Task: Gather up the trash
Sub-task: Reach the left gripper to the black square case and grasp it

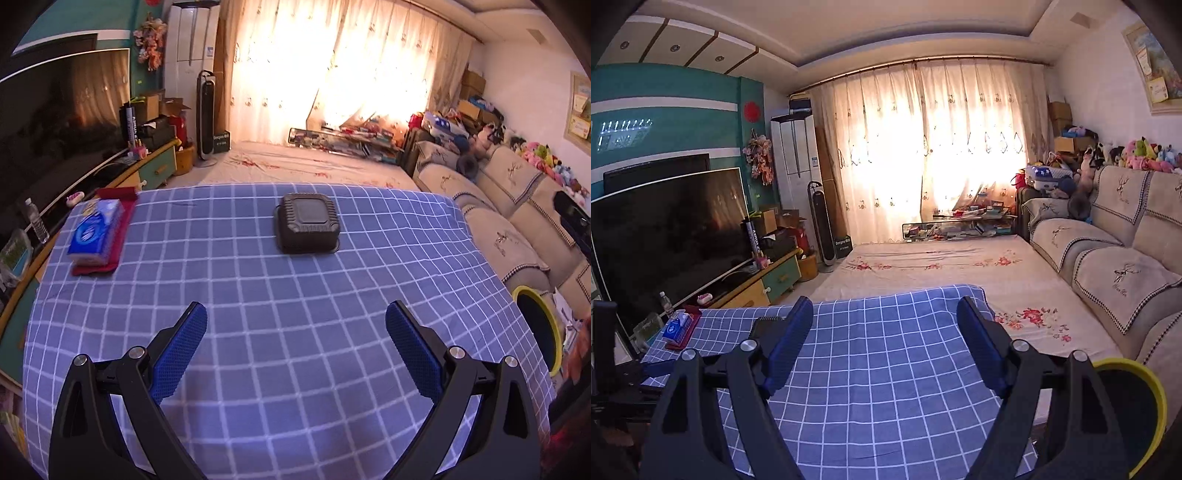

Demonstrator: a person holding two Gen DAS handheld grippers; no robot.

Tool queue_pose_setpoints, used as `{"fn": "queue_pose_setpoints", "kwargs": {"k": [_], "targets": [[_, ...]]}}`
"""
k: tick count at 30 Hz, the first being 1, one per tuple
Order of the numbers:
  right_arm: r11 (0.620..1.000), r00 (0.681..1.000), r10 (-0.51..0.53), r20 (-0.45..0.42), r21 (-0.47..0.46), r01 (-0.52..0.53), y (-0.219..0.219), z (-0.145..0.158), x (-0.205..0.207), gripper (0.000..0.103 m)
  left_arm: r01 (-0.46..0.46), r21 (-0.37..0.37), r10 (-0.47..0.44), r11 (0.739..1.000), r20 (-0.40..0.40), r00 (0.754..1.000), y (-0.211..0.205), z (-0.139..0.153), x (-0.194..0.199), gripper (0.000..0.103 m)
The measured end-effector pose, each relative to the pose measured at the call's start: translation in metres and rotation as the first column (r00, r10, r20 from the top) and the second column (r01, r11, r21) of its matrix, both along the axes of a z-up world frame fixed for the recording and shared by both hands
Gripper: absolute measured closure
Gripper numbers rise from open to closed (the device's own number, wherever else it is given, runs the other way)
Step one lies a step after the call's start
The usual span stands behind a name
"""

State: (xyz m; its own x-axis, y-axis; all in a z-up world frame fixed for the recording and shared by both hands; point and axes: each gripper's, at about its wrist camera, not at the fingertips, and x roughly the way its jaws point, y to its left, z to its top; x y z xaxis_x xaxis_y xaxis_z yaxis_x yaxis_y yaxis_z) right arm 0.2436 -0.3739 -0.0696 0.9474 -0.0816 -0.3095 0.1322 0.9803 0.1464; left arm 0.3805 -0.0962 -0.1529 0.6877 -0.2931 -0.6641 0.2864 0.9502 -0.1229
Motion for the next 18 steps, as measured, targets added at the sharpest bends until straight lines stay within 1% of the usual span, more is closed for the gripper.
{"fn": "queue_pose_setpoints", "kwargs": {"k": [2,5,6,9,13,15,18], "targets": [[1.0,1.0,-0.025,0.018,0.017,0.025,-0.012,0.001,-0.002,0.027,0.006,-0.001,-0.006,1.0,-0.02,1.0,-0.015,0.0,0.019,0.007],[0.997,0.999,-0.047,0.018,0.061,0.046,-0.027,0.0,-0.002,0.026,-0.016,-0.015,0.015,1.0,-0.085,0.996,-0.035,-0.007,0.055,0.007],[0.996,0.999,-0.054,0.011,0.075,0.053,-0.03,-0.002,-0.001,0.026,-0.031,-0.01,0.03,0.999,-0.105,0.994,-0.041,-0.01,0.068,0.007],[0.993,0.999,-0.049,-0.018,0.11,0.051,-0.037,-0.008,0.004,0.026,-0.072,0.051,0.078,0.996,-0.126,0.989,-0.056,-0.019,0.097,0.008],[0.988,0.999,-0.032,-0.04,0.15,0.038,-0.035,-0.013,0.008,0.026,-0.135,0.054,0.142,0.989,-0.17,0.975,-0.056,-0.031,0.122,0.008],[0.989,0.999,-0.03,-0.039,0.147,0.035,-0.032,-0.014,0.008,0.026,-0.145,0.057,0.153,0.988,-0.177,0.972,-0.057,-0.034,0.13,0.008],[0.988,0.999,-0.028,-0.039,0.148,0.034,-0.03,-0.013,0.007,0.025,-0.142,0.096,0.155,0.985,-0.149,0.977,-0.062,-0.036,0.137,0.01]]}}
